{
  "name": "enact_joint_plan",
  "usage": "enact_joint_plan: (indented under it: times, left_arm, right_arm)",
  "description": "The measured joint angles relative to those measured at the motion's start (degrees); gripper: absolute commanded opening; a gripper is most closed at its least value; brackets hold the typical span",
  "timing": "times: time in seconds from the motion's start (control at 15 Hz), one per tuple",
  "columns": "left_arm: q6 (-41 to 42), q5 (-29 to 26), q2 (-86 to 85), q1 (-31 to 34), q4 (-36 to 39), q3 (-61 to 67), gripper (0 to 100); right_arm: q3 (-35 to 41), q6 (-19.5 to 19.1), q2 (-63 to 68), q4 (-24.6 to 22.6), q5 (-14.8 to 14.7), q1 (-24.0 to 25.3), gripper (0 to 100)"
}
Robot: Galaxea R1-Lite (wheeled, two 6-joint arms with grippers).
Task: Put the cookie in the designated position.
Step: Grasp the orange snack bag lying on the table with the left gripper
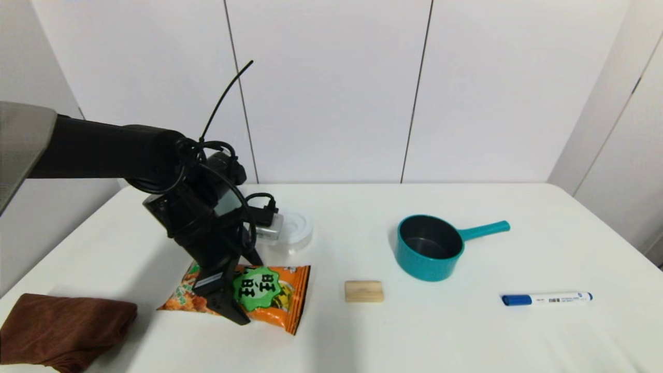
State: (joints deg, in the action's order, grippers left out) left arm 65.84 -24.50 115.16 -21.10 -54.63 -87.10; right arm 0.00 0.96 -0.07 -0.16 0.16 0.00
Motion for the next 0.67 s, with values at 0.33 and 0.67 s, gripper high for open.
enact_joint_plan:
  times: [0.33, 0.67]
  left_arm:
    - [-1.0, 2.4, 1.8, -0.5, 0.6, 0.0, 0]
    - [-1.1, 2.5, 3.4, -0.8, 0.5, 0.1, 0]
  right_arm:
    - [0.0, 0.0, 0.0, 0.0, 0.0, 0.0, 100]
    - [0.0, 0.0, 0.0, 0.0, 0.0, 0.0, 100]
